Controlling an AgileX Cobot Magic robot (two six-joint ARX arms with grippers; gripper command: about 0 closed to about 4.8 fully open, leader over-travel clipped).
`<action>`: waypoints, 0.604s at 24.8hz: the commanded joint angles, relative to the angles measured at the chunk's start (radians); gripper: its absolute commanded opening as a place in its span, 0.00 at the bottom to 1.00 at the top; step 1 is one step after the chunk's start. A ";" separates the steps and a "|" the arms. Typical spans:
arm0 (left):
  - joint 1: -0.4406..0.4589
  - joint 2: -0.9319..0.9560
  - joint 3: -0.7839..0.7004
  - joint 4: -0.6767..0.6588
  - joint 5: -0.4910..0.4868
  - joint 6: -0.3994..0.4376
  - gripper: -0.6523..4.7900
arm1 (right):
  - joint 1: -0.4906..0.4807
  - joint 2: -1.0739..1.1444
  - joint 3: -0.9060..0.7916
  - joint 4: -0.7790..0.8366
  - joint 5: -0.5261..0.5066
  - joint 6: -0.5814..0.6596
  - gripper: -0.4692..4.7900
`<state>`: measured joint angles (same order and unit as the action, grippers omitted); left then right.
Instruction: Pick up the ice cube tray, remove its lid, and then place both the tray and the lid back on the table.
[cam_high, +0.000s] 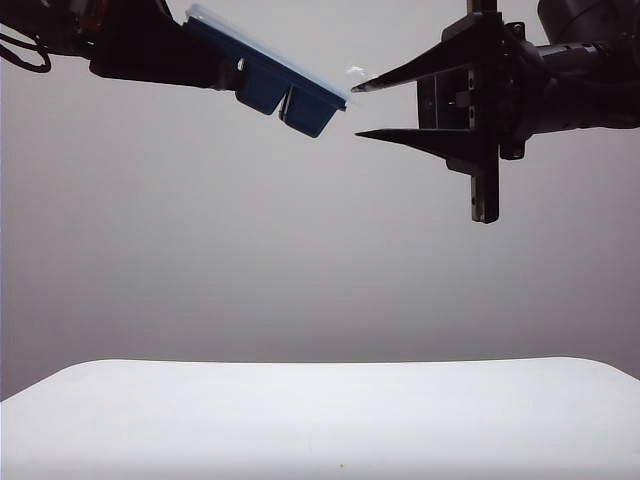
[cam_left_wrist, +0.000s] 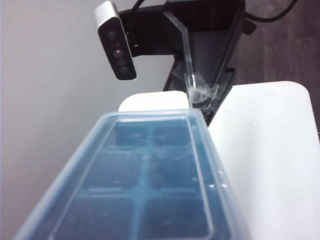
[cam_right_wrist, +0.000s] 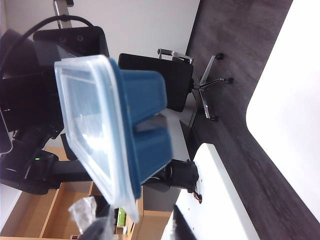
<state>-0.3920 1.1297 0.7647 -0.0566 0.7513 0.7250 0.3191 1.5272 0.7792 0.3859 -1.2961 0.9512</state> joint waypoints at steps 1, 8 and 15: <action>0.000 -0.003 0.003 0.013 0.012 -0.003 0.55 | 0.001 -0.003 0.008 0.015 0.005 0.000 0.32; -0.001 -0.002 0.003 0.013 0.016 -0.004 0.55 | 0.002 -0.004 0.011 0.116 0.014 0.084 0.23; -0.001 -0.002 0.003 0.013 0.014 -0.004 0.55 | 0.025 -0.004 0.010 0.111 0.011 0.094 0.09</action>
<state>-0.3889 1.1294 0.7635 -0.0650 0.7578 0.7250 0.3355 1.5265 0.7868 0.4965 -1.2785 1.0439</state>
